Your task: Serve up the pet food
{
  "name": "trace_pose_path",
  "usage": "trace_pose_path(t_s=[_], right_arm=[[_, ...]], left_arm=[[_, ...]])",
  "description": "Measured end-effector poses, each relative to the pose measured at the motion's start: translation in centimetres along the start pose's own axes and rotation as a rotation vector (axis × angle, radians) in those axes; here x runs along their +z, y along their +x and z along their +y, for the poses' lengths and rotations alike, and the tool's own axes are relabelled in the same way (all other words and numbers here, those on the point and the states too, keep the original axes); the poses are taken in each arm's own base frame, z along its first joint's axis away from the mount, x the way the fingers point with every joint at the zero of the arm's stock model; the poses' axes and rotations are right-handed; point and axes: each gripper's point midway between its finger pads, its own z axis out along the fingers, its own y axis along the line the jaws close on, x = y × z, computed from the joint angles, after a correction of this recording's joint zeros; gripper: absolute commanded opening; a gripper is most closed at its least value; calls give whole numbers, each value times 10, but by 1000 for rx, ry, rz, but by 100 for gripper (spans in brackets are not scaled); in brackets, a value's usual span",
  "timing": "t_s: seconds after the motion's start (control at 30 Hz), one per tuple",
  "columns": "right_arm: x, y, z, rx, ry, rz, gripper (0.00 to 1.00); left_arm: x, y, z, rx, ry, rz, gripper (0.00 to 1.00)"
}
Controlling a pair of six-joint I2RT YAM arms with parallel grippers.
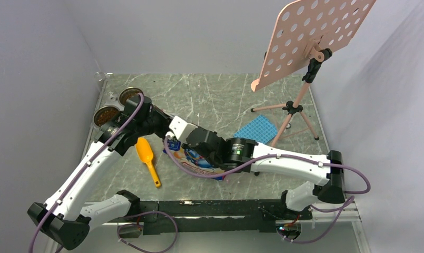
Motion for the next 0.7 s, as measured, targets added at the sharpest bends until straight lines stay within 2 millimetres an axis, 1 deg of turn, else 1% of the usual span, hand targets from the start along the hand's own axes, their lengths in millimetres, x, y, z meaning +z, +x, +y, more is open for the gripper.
trace_pose_path(t_s=[0.07,0.1,0.17,0.2,0.23,0.27,0.3,0.33,0.37,0.43,0.6,0.67,0.7], right_arm=[[-5,0,-1,37,-17,-14,0],[-7,1,-2,57,-22,-18,7],[-9,3,-4,115,-29,-17,14],[-9,5,-6,139,-33,-10,20],[-11,8,-9,157,-36,-2,30],[-14,10,-11,172,-42,1,34],[-16,10,-13,184,-48,-1,30],[-20,14,-17,188,-49,-1,3],[-24,18,-20,195,-51,0,0],[-33,22,-19,199,-82,-4,0],[-35,22,-18,197,-94,-13,0],[-35,23,-18,200,-97,-12,32],[-35,23,-18,204,-98,-12,36]], left_arm=[[-1,3,-1,-3,4,22,0],[-2,5,-2,-2,7,34,0],[-3,9,-3,-1,15,53,0],[-2,8,-4,-1,17,52,0],[-2,7,-4,-4,16,49,0],[-2,6,-4,-5,15,47,0],[-2,6,-4,-6,15,46,0],[-2,6,-4,-7,14,44,0],[-2,5,-3,-8,15,43,0],[-2,5,-4,-9,19,43,0],[-2,6,-4,-10,18,48,0],[-2,6,-4,-11,18,49,0],[-2,6,-4,-11,18,48,0]])
